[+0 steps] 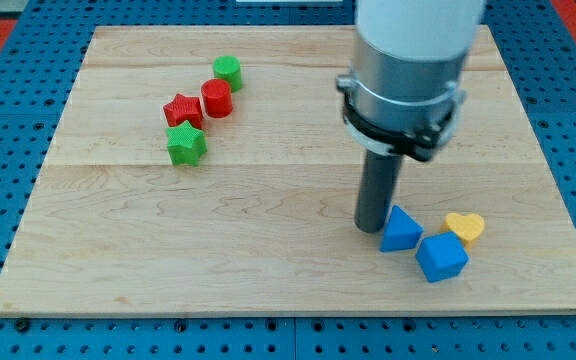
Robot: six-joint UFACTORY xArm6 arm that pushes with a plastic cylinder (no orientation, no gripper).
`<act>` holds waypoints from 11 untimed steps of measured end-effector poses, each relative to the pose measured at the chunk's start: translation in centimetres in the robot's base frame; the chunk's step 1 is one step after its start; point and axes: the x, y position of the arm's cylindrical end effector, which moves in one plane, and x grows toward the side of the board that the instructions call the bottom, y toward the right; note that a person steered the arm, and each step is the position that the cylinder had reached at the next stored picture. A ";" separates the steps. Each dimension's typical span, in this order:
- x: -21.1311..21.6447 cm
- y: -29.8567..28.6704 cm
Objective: Move the yellow hexagon closer to the blue triangle
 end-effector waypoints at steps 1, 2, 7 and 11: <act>0.2 2.2; -6.0 0.7; -33.0 11.7; -17.6 5.8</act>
